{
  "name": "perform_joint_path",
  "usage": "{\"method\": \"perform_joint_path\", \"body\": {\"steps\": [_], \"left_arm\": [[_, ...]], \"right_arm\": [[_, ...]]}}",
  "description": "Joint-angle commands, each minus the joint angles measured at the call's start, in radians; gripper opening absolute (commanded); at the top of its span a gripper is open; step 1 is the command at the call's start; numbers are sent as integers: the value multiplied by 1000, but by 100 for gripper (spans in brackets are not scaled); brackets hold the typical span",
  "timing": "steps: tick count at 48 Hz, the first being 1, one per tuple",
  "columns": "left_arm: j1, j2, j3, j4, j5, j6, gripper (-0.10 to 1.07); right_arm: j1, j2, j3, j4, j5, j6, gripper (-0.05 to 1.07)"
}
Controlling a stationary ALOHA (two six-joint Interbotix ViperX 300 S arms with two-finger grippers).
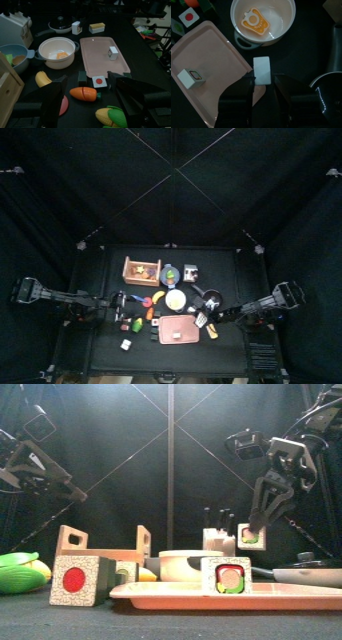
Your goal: Place sushi piece in pot
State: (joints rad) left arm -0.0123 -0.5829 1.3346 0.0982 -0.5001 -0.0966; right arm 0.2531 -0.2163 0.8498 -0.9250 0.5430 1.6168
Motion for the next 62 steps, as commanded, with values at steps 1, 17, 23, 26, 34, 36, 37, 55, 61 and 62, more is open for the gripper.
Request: {"method": "perform_joint_path", "body": {"steps": [1,17,23,26,34,36,37,55,61,62], "left_arm": [[-2,3,-11,-2,-3,0,98],[-2,3,-11,0,-3,2,98],[-2,3,-11,0,-3,2,98],[-2,3,-11,0,-3,2,98],[-2,3,-11,-2,-3,2,98],[-2,3,-9,-2,-3,2,98],[-2,3,-9,0,-3,2,98],[-2,3,-9,0,-3,2,98],[-2,3,-9,0,-3,2,98],[-2,3,-9,0,-3,2,98]], "right_arm": [[17,-2,-35,-5,-3,2,59],[31,57,-72,-20,-9,-5,59],[34,57,-74,-29,-9,-5,59],[34,57,-72,-28,-9,-3,59],[34,57,-57,-3,9,-2,59],[34,57,-52,2,20,-2,59],[32,57,-49,2,23,2,59],[-6,112,-57,-2,38,3,60],[-31,156,-64,-6,41,-5,60],[-34,161,-64,-11,41,-5,60]]}}
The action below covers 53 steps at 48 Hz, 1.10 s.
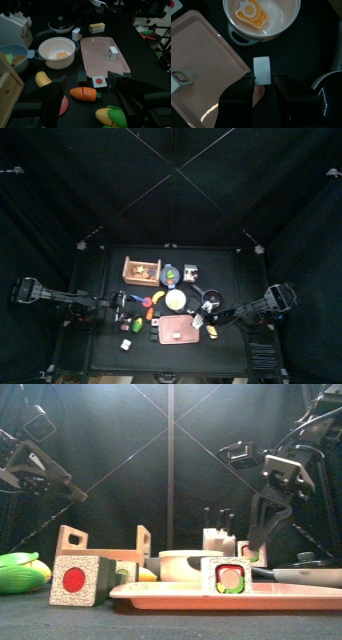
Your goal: Place sushi piece in pot
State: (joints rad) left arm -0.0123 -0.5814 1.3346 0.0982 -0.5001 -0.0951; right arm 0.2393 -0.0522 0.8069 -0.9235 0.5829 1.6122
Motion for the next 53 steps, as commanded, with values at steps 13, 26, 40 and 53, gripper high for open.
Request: {"method": "perform_joint_path", "body": {"steps": [13,26,40,53], "left_arm": [[-2,2,-9,-2,-3,-2,98],[-2,2,-9,0,-3,-2,98],[-2,2,-9,0,-3,-2,98],[-2,2,-9,0,-3,-2,98]], "right_arm": [[-41,9,-23,-41,-2,3,60],[-43,18,-20,-23,-21,8,63],[-51,20,-23,-21,-20,8,76],[-43,32,-21,-21,-21,8,77]]}}
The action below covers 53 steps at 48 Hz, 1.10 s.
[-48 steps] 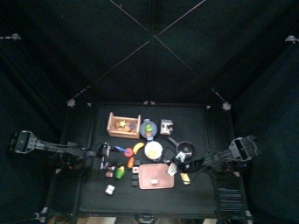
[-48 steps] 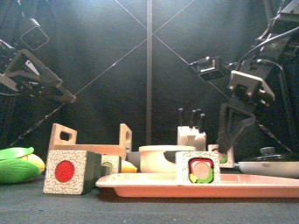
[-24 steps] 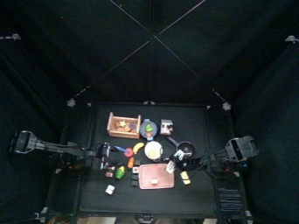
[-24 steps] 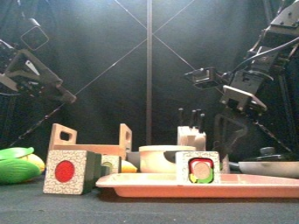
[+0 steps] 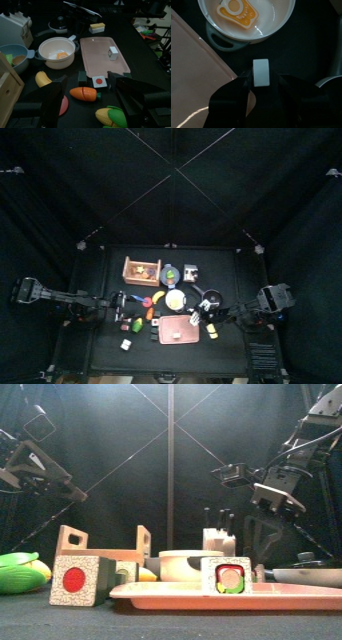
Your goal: Place sushi piece in pot
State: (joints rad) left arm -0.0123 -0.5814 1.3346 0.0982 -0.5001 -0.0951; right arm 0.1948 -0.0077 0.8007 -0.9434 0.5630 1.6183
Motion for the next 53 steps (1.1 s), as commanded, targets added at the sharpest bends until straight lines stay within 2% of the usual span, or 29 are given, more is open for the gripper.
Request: {"method": "perform_joint_path", "body": {"steps": [1,11,22,35,43,53], "left_arm": [[-2,2,-9,0,-3,-2,98],[-2,2,-9,-2,-3,-2,98],[-2,2,-9,0,-3,-2,98],[-2,2,-9,0,-3,-2,98],[-2,2,-9,-2,-3,-2,98],[-2,2,-9,0,-3,-2,98]], "right_arm": [[2,-11,-17,-2,-2,0,77],[2,2,-23,0,-2,0,72],[3,-12,-28,0,8,-5,60],[3,-121,-44,-5,75,-9,60],[-2,-178,-78,-69,78,-9,60],[-48,-135,-135,-164,28,-8,60]]}}
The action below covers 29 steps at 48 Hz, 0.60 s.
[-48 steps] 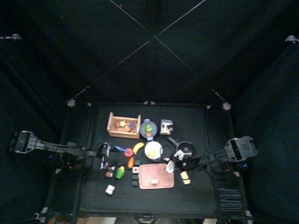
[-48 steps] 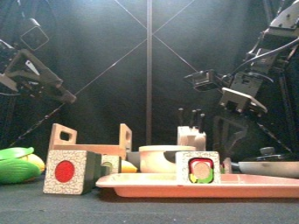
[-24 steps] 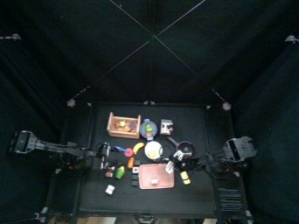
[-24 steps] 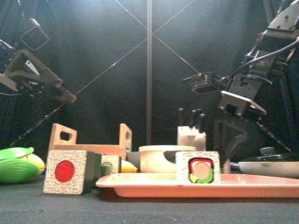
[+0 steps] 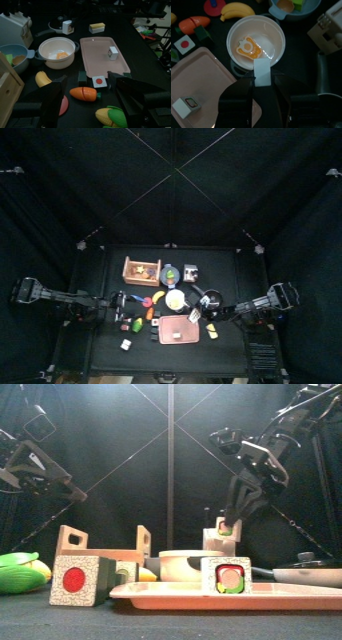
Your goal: Place sushi piece in pot
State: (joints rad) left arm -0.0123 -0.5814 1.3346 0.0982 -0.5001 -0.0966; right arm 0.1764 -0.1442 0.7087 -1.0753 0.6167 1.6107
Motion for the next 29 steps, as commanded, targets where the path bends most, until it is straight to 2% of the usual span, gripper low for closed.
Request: {"method": "perform_joint_path", "body": {"steps": [1,12,20,29], "left_arm": [[-2,2,-9,-2,-3,0,98],[-2,2,-9,-2,-3,0,98],[-2,2,-9,0,-3,0,98],[-2,2,-9,-2,-3,0,98]], "right_arm": [[-34,9,-48,-37,-34,-2,60],[-107,118,-101,-77,-97,-2,60],[-121,170,-110,-91,-124,2,62],[-123,202,-123,-86,-133,0,70]]}}
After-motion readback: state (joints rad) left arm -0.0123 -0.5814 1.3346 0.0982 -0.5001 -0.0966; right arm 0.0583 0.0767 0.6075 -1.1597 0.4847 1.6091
